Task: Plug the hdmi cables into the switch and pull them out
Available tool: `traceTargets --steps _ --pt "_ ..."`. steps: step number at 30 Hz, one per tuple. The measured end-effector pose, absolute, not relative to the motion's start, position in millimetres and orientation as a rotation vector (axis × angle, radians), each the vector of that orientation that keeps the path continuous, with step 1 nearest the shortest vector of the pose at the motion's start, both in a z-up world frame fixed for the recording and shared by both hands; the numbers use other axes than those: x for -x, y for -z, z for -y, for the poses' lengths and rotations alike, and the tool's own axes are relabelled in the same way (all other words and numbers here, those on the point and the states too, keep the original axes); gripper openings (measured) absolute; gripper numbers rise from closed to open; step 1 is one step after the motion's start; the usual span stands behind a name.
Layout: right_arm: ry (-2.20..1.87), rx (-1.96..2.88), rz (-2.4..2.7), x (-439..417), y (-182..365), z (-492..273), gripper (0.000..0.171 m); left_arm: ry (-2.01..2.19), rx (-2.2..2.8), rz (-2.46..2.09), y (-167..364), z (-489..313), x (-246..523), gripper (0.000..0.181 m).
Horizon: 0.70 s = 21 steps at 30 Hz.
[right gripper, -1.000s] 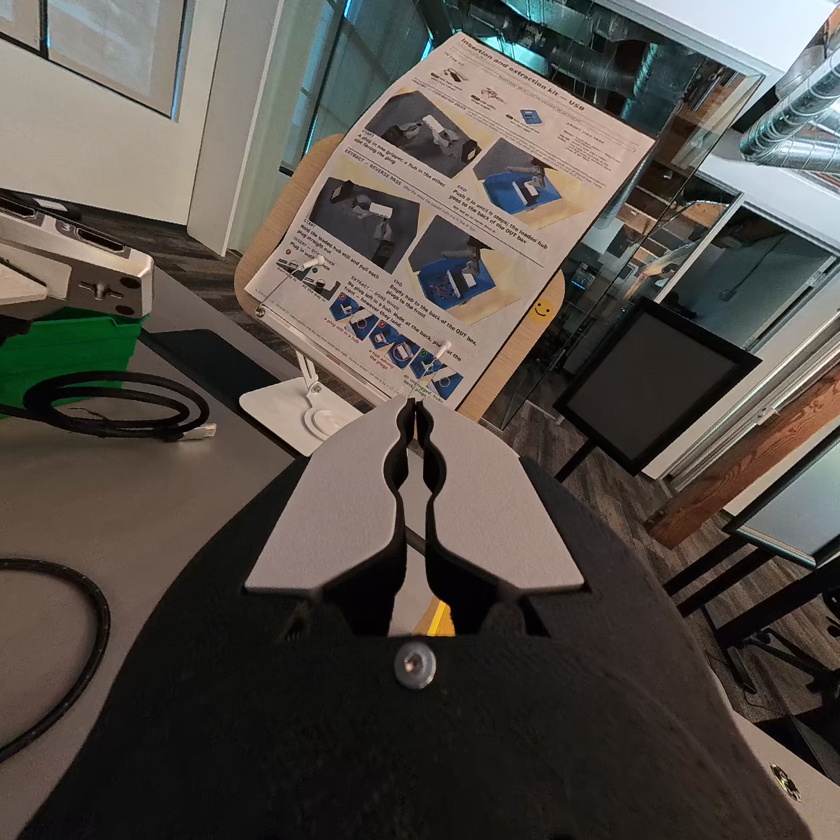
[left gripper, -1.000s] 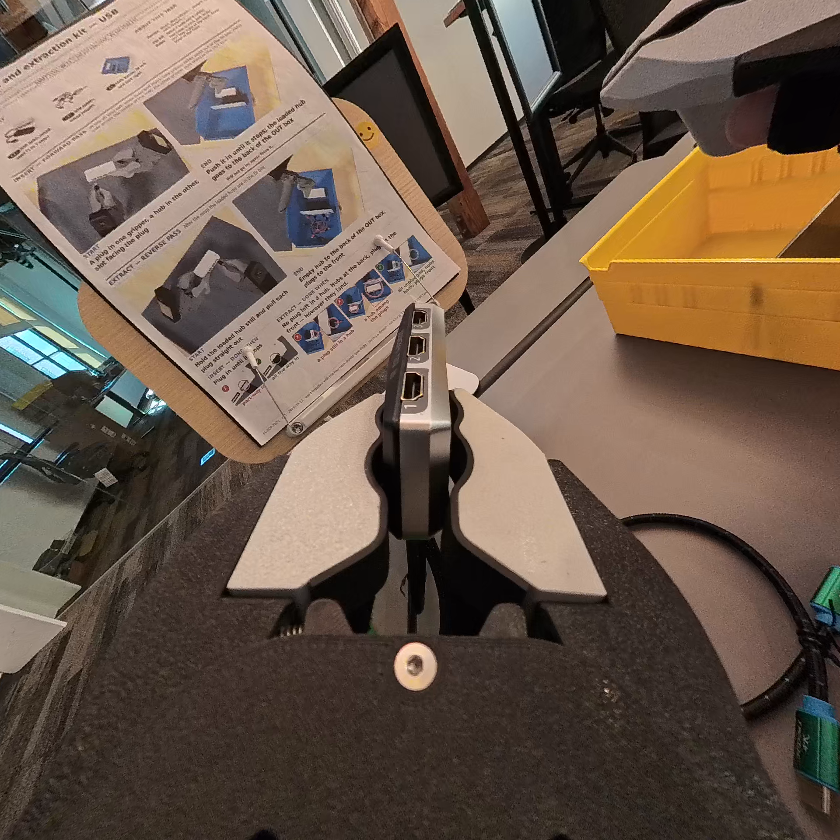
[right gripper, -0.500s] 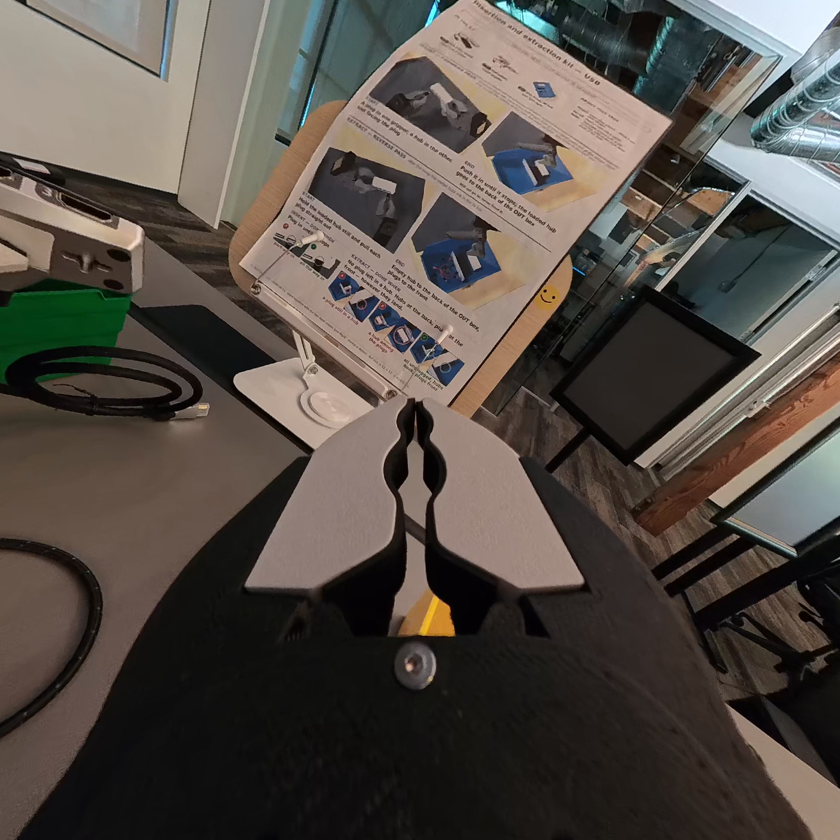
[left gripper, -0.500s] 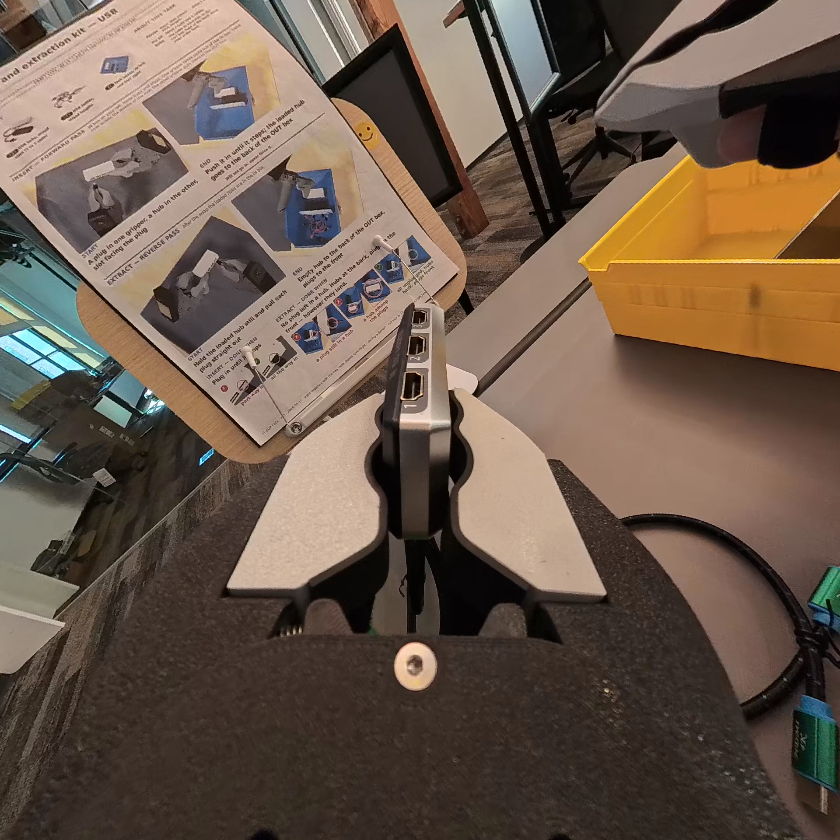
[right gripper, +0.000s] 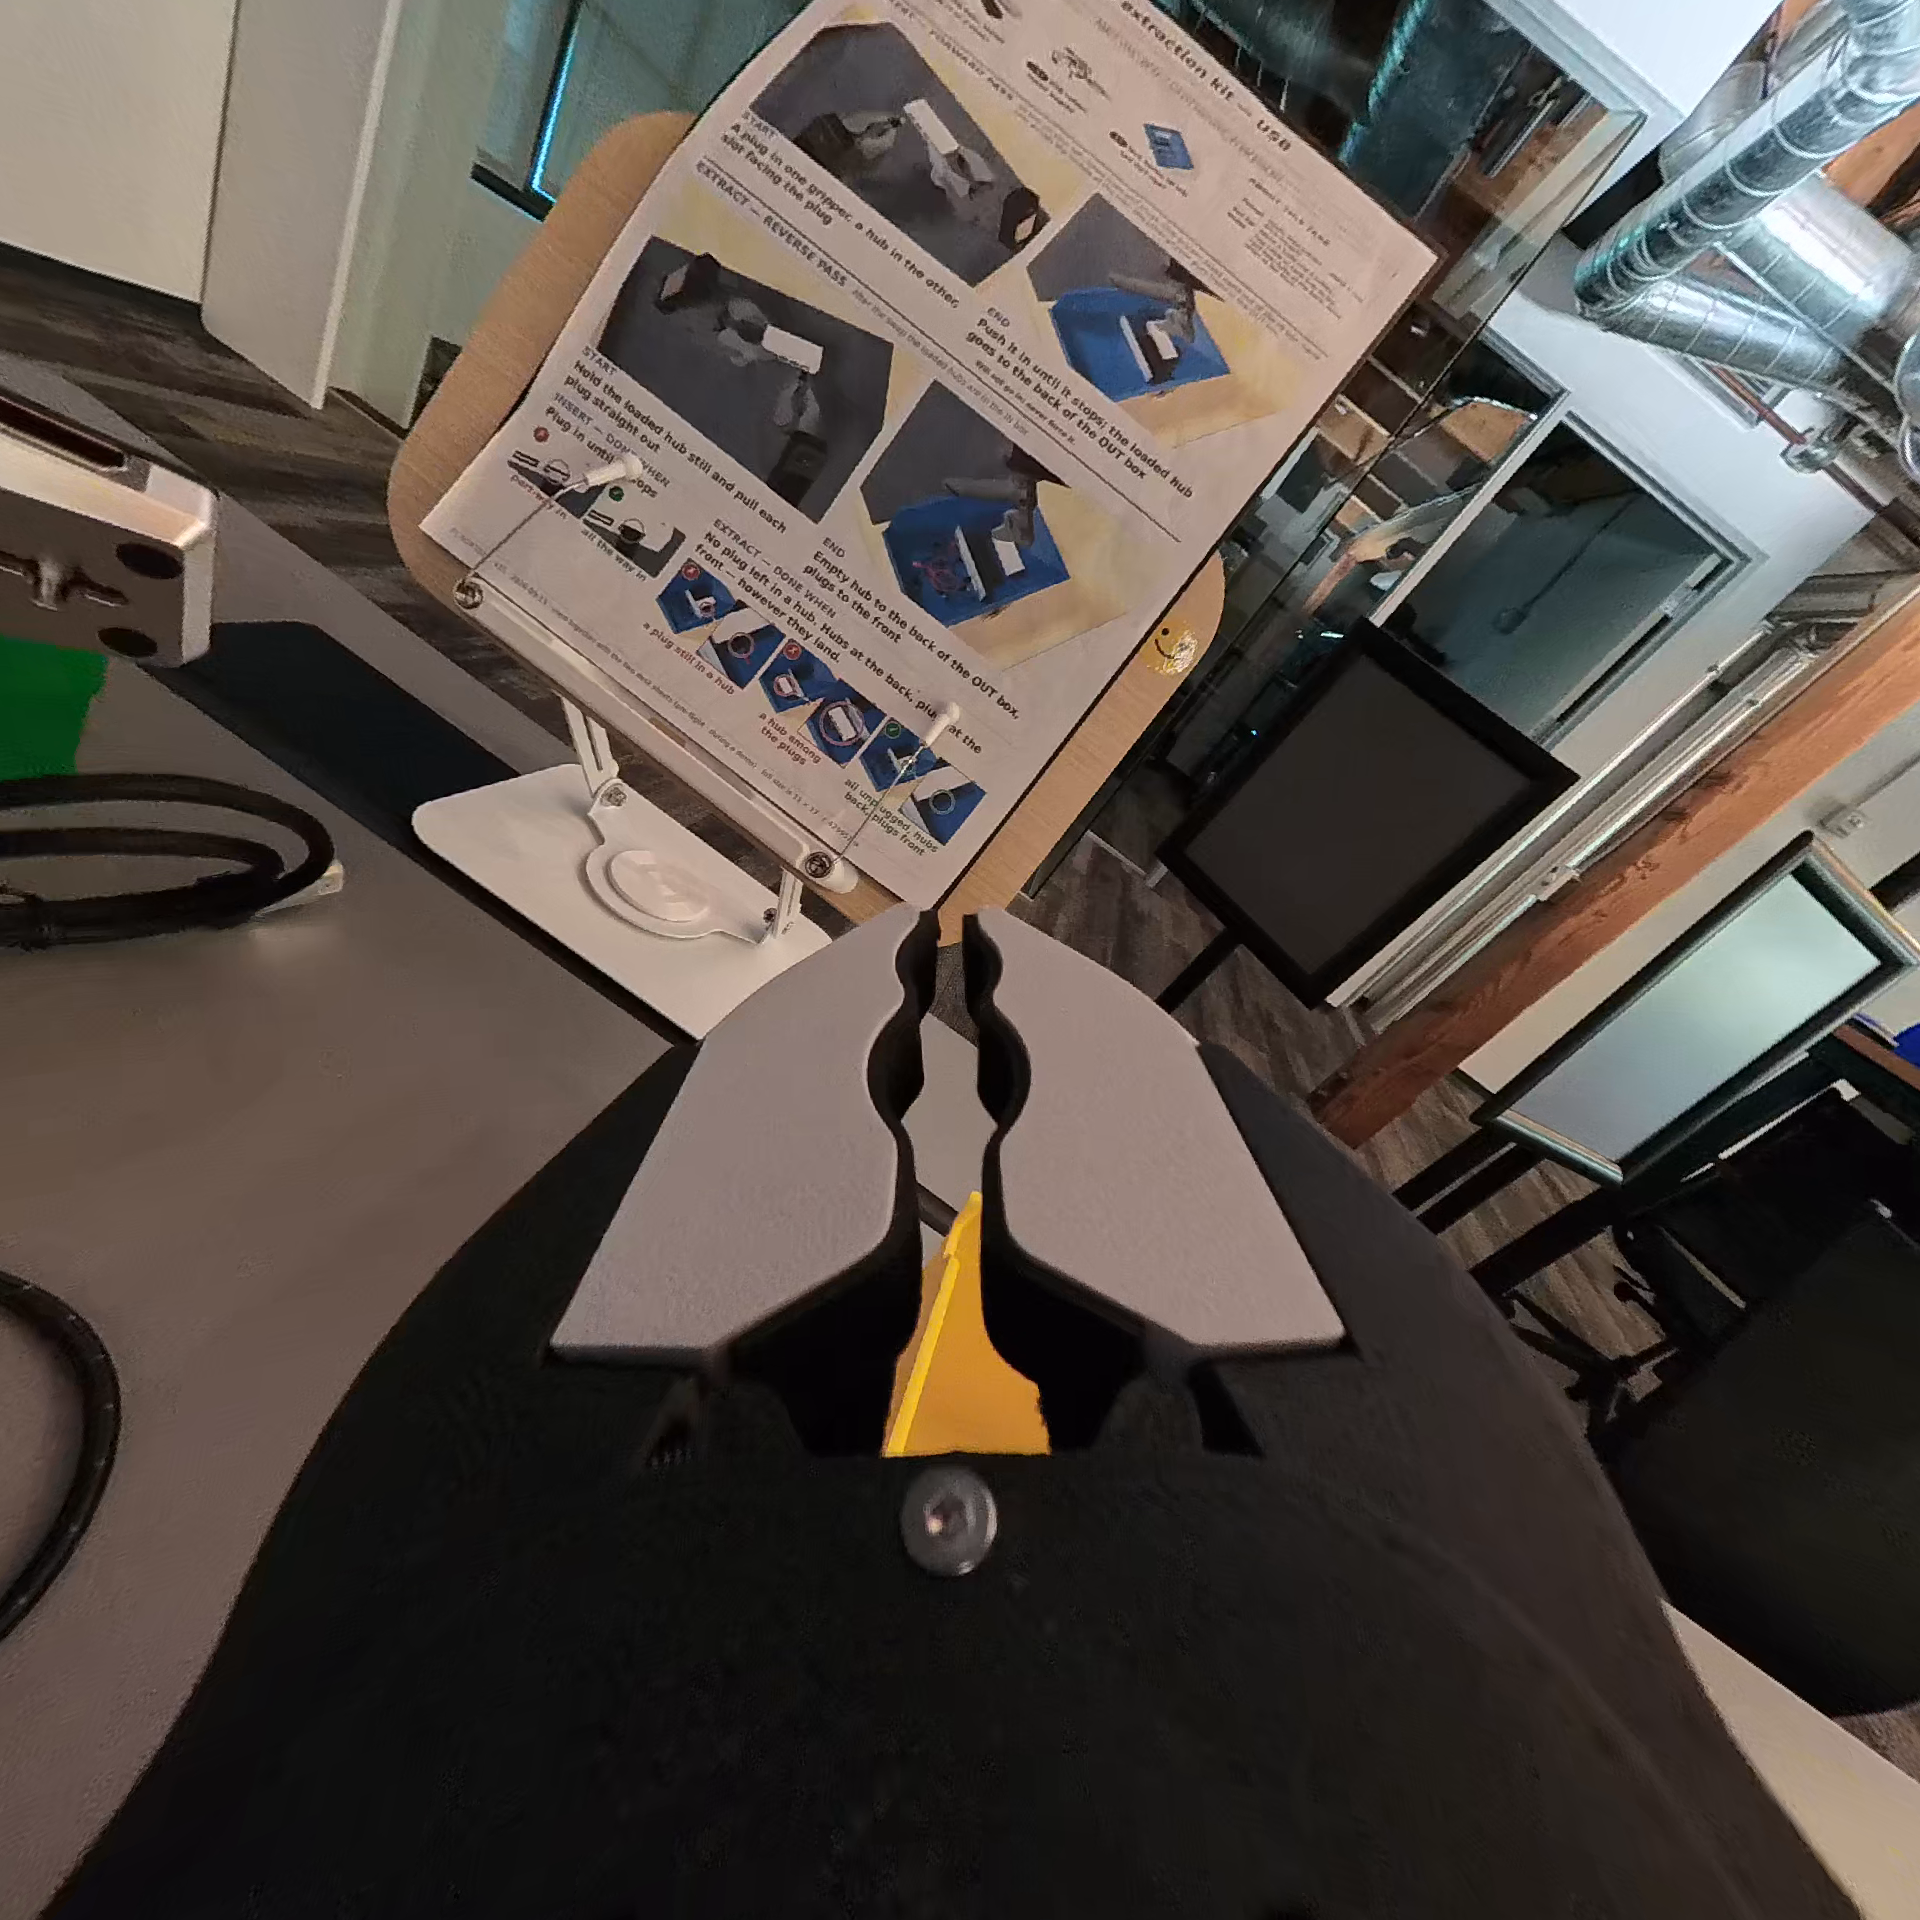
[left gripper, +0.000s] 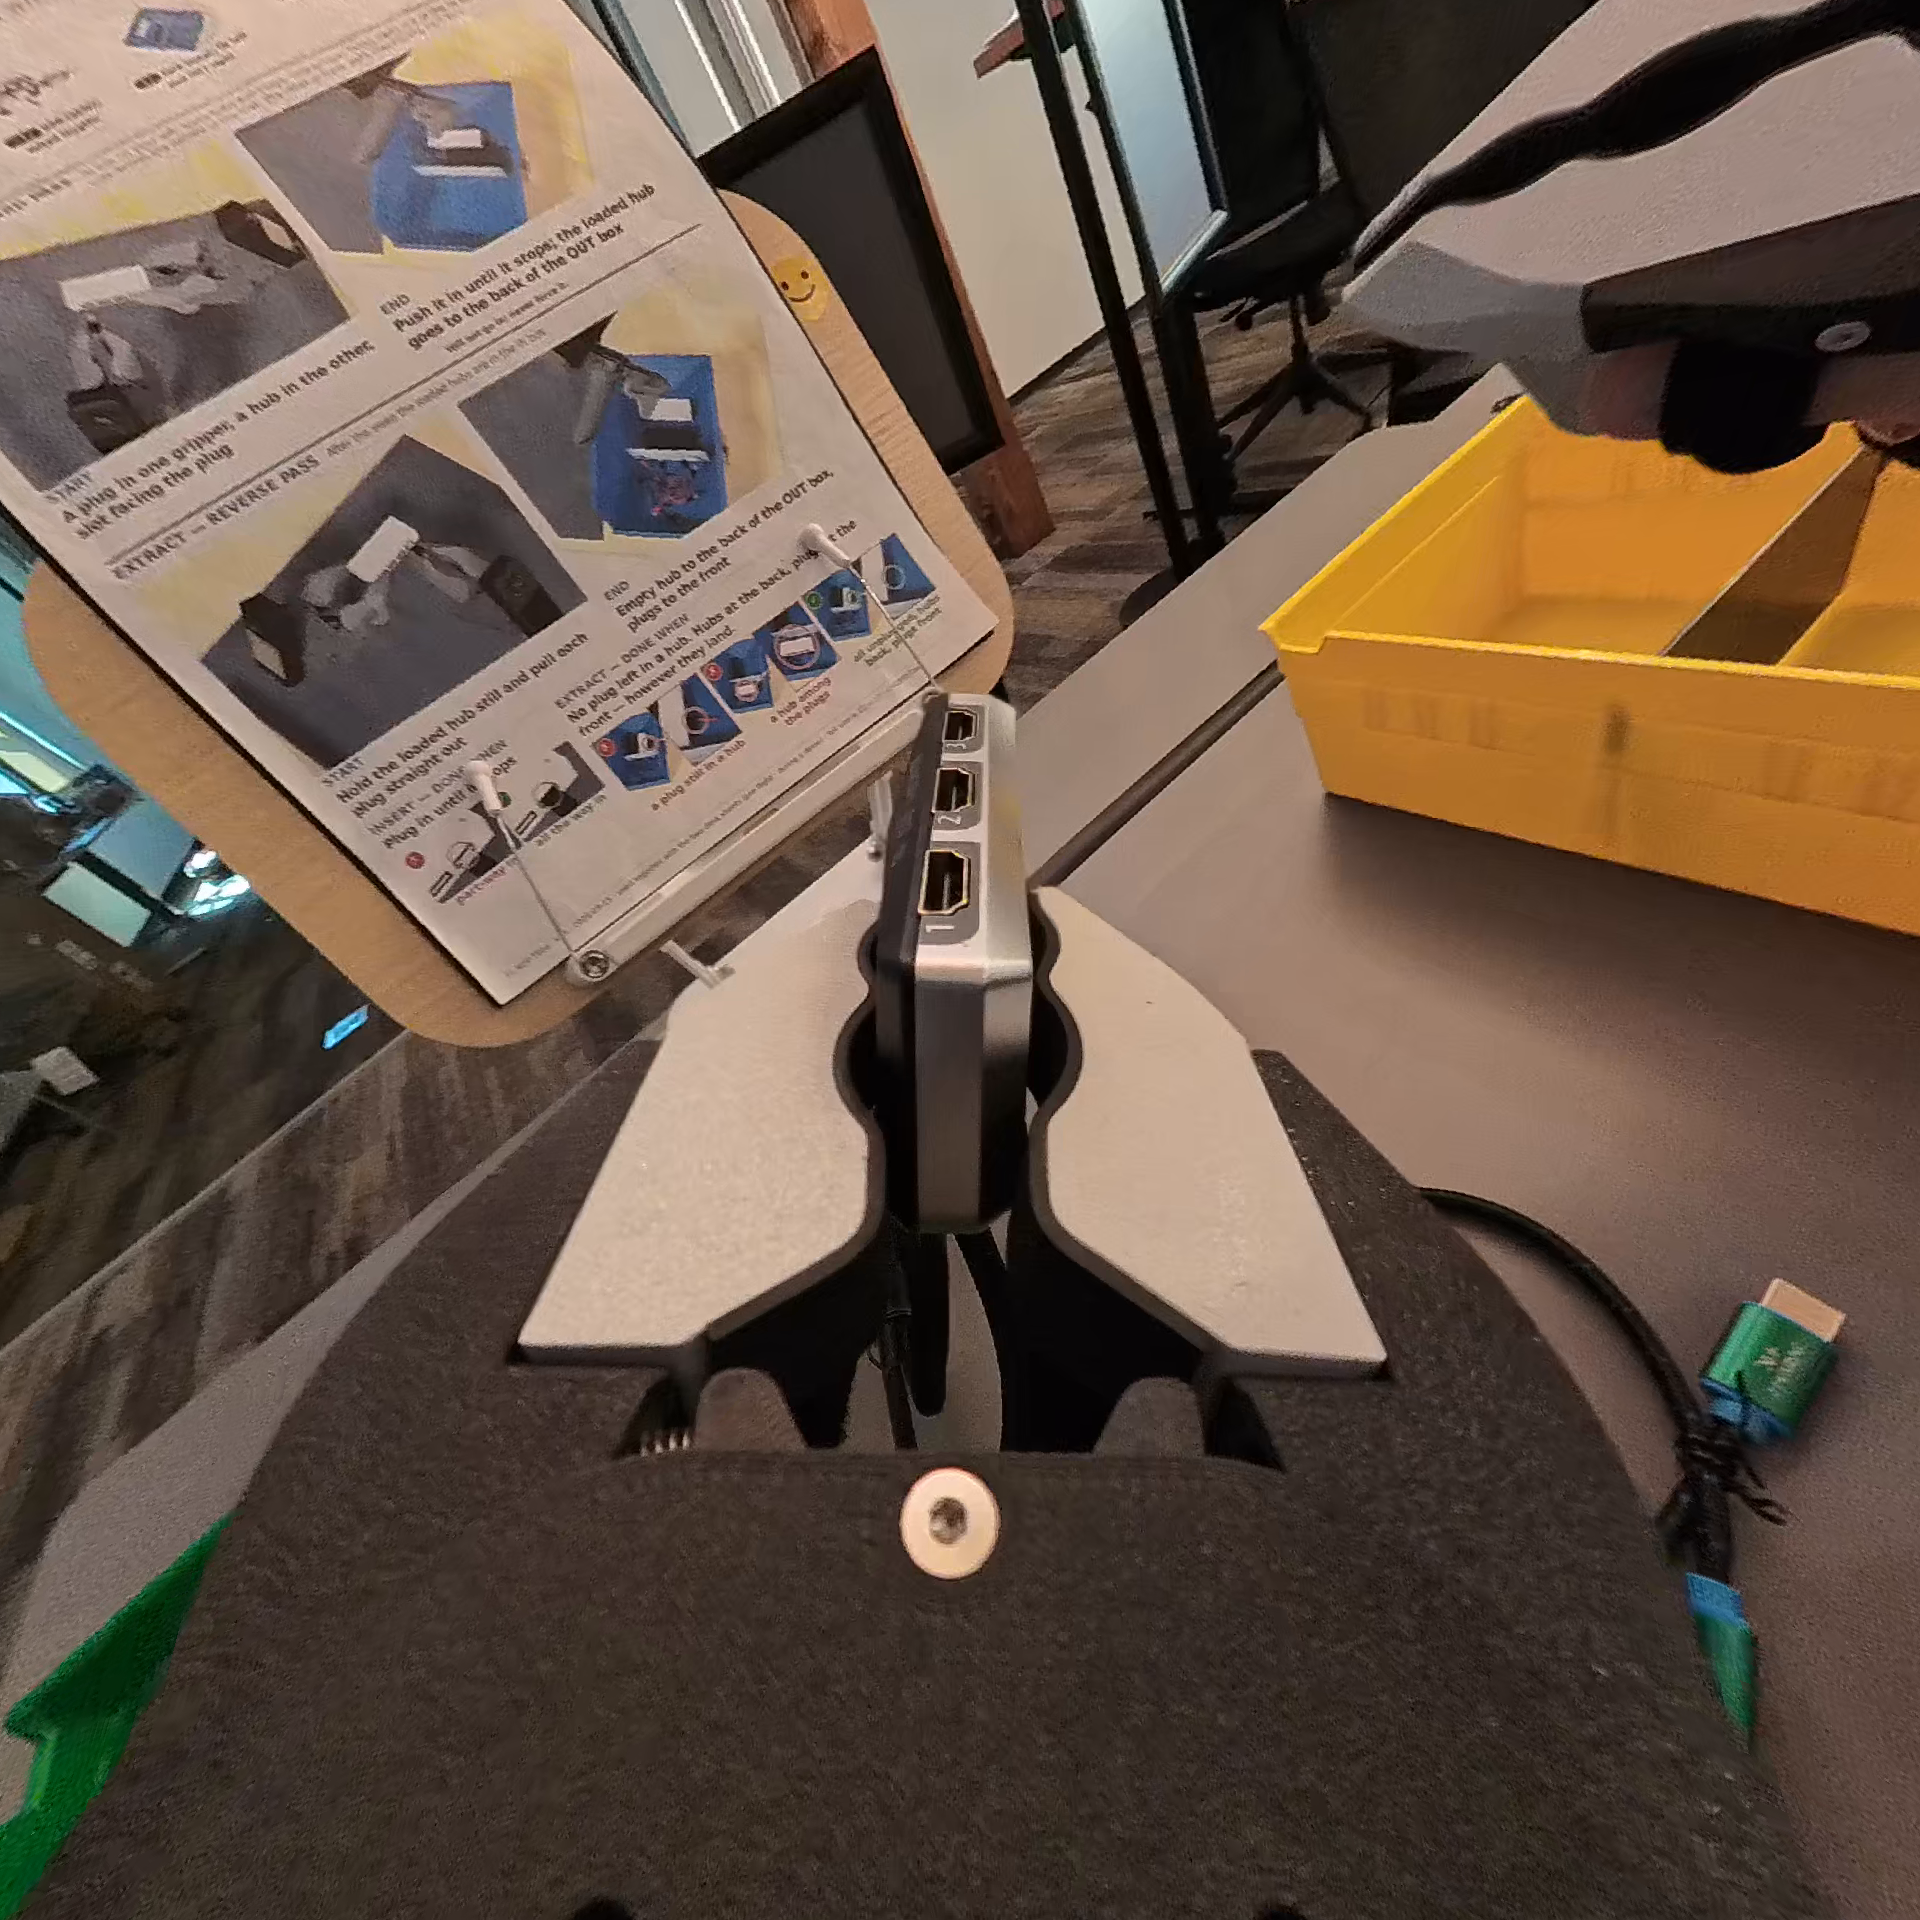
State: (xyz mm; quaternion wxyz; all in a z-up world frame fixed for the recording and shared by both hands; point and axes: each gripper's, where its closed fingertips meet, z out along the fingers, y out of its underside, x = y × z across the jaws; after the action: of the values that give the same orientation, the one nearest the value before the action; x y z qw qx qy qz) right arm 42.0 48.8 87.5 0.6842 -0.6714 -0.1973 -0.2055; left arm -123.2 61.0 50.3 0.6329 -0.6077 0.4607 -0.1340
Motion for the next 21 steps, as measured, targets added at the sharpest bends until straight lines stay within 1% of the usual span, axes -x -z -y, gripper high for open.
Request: traceTargets --steps 9,21 --pt "0.484 1.524 0.366 -63 -87 -52 0.011 0.387 1.398 -1.018 -55 -57 123 0.022" --pt "0.441 1.538 0.314 -76 -88 -55 0.011 0.37 1.379 -1.031 -51 -52 118 0.022"
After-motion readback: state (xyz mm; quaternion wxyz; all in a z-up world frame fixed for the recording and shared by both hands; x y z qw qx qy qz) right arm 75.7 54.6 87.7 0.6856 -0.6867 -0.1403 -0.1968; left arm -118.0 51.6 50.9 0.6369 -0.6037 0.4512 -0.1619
